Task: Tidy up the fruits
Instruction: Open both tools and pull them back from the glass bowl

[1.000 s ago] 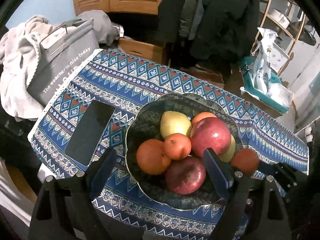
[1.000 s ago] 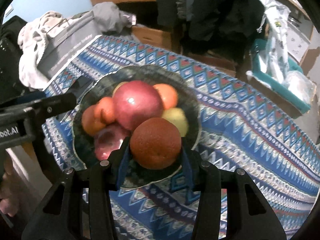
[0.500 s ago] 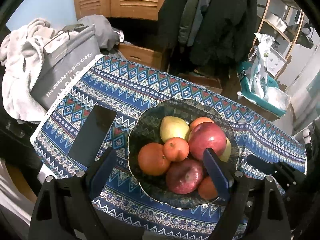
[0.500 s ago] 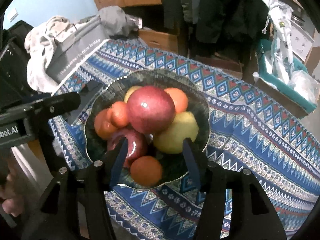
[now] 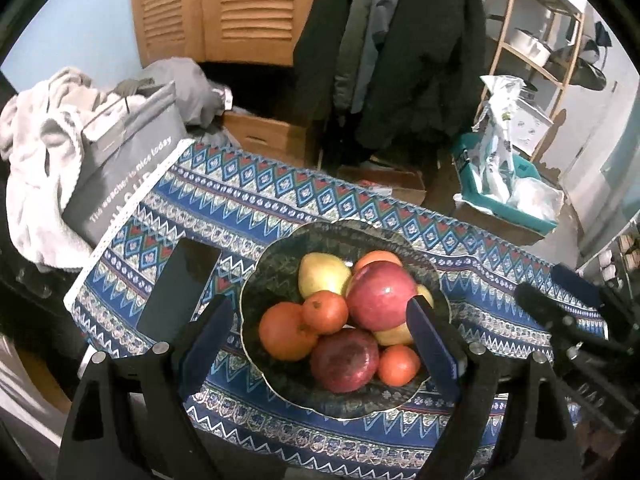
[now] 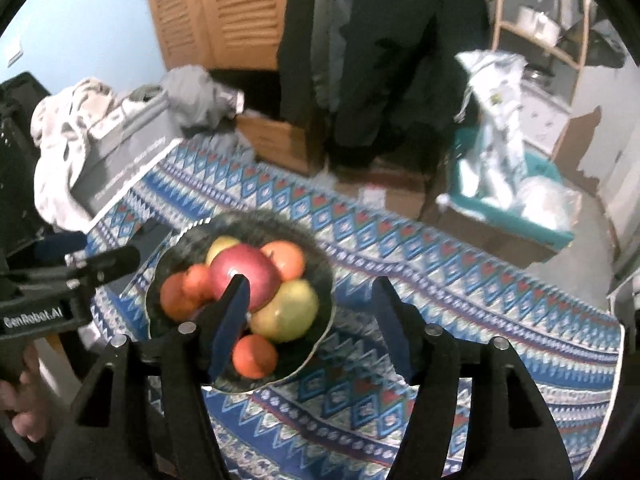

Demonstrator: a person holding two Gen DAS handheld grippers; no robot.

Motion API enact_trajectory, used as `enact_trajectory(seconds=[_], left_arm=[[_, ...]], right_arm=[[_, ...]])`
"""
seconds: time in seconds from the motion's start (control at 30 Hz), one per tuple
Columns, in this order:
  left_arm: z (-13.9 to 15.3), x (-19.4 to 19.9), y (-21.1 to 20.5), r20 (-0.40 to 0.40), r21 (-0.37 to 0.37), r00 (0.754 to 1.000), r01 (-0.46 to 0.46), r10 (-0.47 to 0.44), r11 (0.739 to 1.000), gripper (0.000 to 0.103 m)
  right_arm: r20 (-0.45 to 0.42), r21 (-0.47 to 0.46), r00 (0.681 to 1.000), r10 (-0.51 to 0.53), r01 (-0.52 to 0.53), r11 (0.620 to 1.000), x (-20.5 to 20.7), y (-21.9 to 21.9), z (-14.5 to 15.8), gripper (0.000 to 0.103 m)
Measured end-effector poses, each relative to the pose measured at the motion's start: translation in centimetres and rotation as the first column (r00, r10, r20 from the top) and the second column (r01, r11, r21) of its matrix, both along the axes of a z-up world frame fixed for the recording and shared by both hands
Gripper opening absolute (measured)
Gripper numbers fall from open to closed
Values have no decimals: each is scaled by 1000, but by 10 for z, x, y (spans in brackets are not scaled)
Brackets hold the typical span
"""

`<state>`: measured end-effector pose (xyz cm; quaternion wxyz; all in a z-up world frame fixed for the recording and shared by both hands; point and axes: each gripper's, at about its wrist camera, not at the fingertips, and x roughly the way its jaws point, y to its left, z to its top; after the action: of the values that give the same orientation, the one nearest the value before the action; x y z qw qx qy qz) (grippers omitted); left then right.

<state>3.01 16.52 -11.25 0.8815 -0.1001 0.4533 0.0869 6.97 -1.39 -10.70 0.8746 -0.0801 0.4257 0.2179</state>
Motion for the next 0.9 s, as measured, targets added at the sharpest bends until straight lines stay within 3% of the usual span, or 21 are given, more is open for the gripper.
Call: enact_trajectory(seconds=[0.53,0.77,0.9], left_arm=[[48,-10,-19,142,-17,989,36,-34,999,89],[72,-20,-31,227,29,973,45,-50,999,102],[83,-23,-37,261,46,964,49,-59,998,102]], right_arm=[[217,14,968,-128,128,992,-18,-50,69,80],[270,47,943,-192,187,981,-26,-78,89,81],[298,45,929,-221,218,975,-30,-92,96,81]])
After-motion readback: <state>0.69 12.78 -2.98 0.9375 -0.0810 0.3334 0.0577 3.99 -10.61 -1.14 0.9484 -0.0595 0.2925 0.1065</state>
